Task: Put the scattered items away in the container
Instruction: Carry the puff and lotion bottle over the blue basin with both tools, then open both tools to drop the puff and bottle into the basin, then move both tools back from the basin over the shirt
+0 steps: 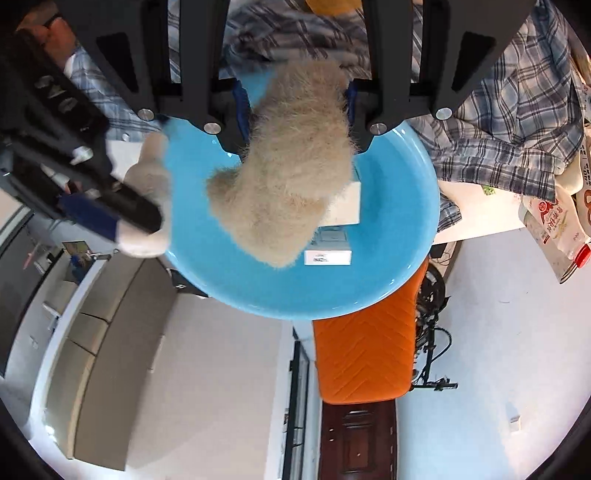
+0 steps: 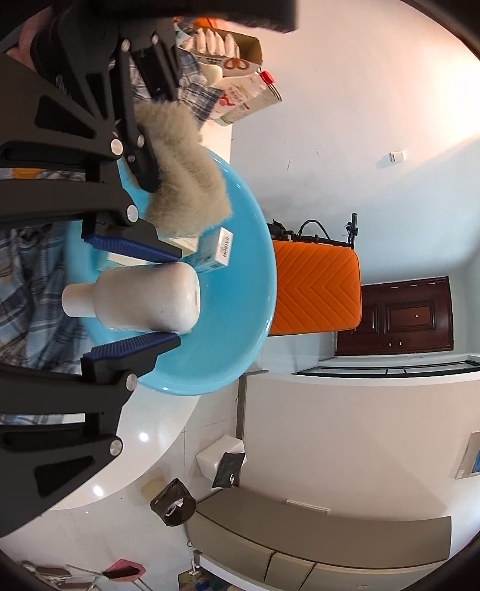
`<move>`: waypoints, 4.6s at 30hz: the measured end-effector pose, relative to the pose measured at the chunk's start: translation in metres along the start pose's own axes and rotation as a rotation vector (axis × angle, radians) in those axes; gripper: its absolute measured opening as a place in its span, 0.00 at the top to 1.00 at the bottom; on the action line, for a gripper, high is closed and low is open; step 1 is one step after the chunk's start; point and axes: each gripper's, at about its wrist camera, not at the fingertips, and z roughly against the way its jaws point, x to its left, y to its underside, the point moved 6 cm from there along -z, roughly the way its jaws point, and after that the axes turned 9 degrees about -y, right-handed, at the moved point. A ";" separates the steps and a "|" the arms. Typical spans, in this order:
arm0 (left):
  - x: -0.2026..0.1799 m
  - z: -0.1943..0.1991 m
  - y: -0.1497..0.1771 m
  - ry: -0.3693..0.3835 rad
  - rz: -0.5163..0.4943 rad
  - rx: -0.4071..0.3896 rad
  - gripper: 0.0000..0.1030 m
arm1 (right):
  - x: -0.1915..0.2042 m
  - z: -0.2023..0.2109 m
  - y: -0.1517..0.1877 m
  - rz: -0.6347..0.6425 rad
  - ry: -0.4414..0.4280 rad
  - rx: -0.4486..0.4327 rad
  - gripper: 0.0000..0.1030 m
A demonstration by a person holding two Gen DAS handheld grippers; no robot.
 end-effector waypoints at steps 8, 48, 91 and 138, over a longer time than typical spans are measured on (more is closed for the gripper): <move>0.005 -0.024 -0.022 -0.036 -0.005 -0.007 0.61 | -0.014 -0.023 -0.030 -0.053 -0.001 -0.027 0.64; 0.012 -0.065 -0.038 -0.057 -0.023 -0.007 0.48 | -0.032 -0.085 -0.021 -0.096 0.014 0.017 0.64; 0.003 -0.069 -0.035 -0.113 -0.069 -0.002 0.13 | -0.028 -0.077 -0.023 -0.070 0.086 0.004 0.04; -0.024 0.055 0.025 0.069 -0.058 0.011 0.13 | 0.017 0.066 -0.009 0.049 0.090 -0.042 0.04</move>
